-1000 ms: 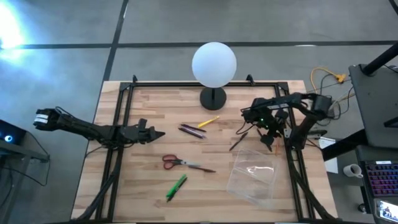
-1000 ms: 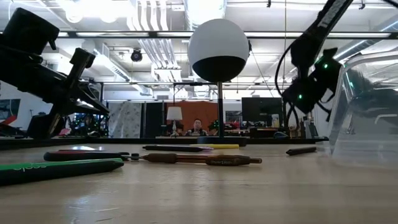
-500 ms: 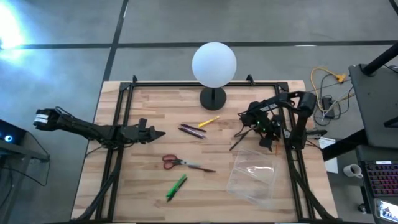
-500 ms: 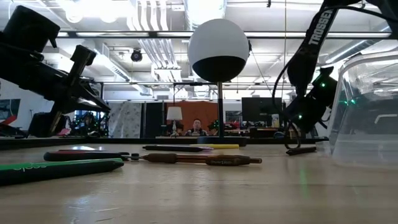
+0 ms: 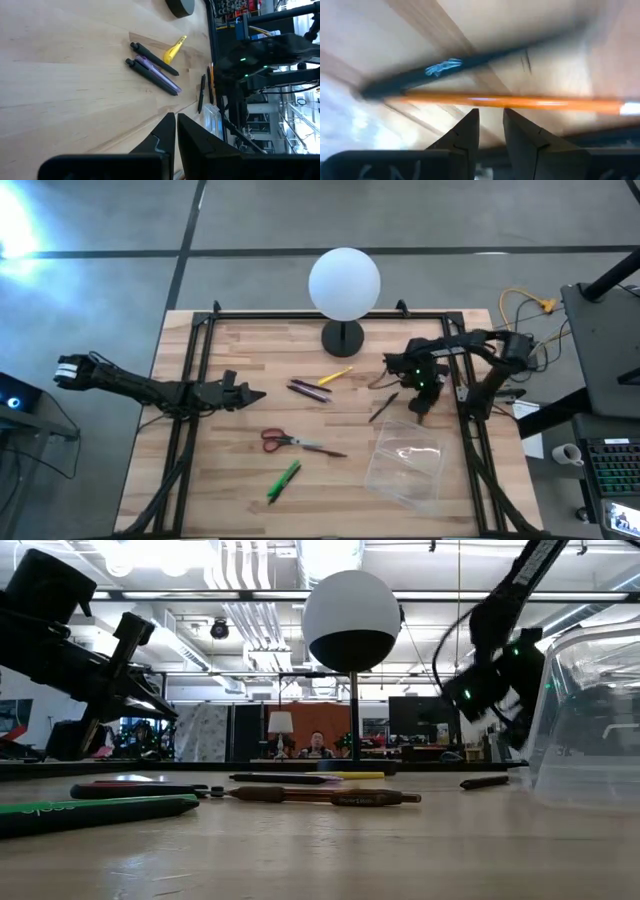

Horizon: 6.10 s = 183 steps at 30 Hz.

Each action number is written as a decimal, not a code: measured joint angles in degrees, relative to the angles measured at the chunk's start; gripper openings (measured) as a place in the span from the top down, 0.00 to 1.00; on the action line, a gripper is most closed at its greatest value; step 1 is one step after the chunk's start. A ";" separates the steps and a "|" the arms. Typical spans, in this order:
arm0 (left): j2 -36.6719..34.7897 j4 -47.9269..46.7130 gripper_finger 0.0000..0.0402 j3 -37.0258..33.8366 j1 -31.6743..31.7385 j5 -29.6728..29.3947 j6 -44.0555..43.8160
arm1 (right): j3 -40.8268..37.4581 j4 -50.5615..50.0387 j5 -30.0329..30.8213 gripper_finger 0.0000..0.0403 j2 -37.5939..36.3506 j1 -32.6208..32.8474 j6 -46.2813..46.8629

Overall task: Pick & place school supplies into a supply box
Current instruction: Put the orange pencil into the supply box

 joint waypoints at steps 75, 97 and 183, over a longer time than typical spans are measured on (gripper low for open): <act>-0.04 0.07 0.99 0.07 -0.02 0.04 -1.37 | 8.64 15.00 7.07 0.83 -3.05 0.62 14.30; 23.50 3.08 1.00 29.28 10.39 1.68 40.79 | -12.74 38.21 10.29 0.98 -28.78 10.27 68.50; 85.80 -24.75 0.66 85.88 20.96 24.45 115.36 | -16.43 50.78 16.27 0.98 -16.77 16.26 82.25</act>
